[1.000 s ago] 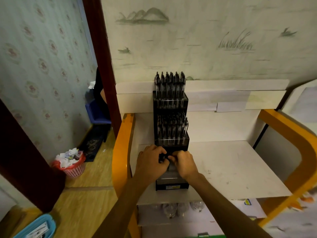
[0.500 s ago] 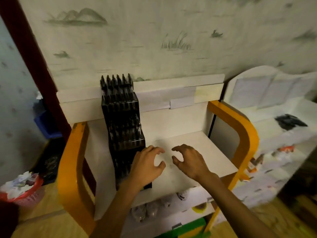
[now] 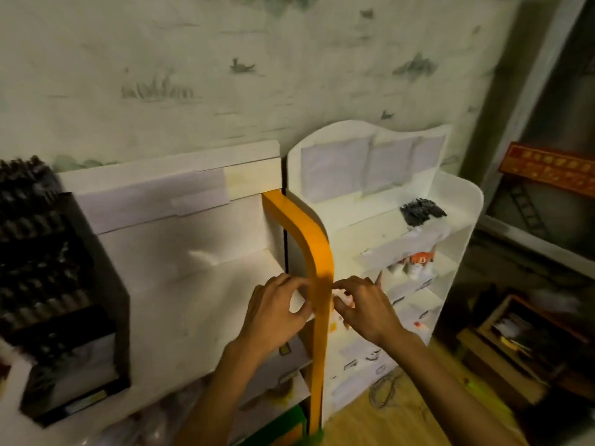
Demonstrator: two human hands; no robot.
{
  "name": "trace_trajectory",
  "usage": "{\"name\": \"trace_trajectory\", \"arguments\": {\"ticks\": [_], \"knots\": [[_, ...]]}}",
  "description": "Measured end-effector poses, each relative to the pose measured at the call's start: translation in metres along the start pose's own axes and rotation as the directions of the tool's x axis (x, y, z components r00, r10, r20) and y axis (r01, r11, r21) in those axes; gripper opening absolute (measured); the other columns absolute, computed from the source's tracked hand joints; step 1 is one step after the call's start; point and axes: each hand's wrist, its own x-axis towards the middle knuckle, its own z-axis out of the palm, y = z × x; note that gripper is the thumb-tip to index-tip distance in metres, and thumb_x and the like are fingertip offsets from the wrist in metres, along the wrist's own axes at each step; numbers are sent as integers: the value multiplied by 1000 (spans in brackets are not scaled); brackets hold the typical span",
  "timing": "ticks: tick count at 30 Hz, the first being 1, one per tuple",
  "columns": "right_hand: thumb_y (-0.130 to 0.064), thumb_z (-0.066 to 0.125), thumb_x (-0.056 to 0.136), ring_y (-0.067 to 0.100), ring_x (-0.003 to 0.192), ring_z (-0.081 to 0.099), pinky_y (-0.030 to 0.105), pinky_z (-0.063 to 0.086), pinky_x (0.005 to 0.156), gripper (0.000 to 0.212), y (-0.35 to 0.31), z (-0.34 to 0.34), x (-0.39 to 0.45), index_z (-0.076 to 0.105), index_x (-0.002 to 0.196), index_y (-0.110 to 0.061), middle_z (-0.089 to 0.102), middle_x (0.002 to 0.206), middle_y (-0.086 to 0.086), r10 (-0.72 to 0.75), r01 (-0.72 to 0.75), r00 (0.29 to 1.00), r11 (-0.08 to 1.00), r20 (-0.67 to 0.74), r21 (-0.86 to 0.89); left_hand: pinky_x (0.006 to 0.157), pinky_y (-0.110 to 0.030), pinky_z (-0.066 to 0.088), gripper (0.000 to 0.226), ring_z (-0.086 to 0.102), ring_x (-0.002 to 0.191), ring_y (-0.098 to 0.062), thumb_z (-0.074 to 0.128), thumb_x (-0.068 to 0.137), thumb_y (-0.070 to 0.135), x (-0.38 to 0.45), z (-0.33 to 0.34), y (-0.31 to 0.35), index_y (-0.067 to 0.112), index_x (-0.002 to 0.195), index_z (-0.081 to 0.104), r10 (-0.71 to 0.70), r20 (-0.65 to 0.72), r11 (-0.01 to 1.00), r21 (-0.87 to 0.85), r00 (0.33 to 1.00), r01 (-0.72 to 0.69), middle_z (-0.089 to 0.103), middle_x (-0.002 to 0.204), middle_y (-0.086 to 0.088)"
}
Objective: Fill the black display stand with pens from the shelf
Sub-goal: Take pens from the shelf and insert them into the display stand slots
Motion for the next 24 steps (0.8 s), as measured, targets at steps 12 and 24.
{"name": "trace_trajectory", "arguments": {"ticks": [12, 24], "knots": [[-36, 59, 93, 16, 99, 66, 33, 53, 79, 26, 197, -72, 12, 67, 116, -29, 68, 115, -5, 121, -120, 992, 992, -26, 33, 96, -39, 50, 38, 57, 117, -15, 61, 91, 42, 119, 119, 131, 36, 128, 59, 32, 73, 999, 25, 997, -34, 61, 129, 9], [-30, 63, 90, 10, 99, 62, 31, 54, 82, 27, 361, -67, 125, 66, 117, -32, 68, 117, -11, 132, -132, 990, 991, 43, -2, 99, -36, 45, 37, 57, 113, -14, 54, 93, 44, 275, 236, 154, 38, 129, 55, -65, 101, 997, 59, 993, 59, 61, 128, 10]]}}
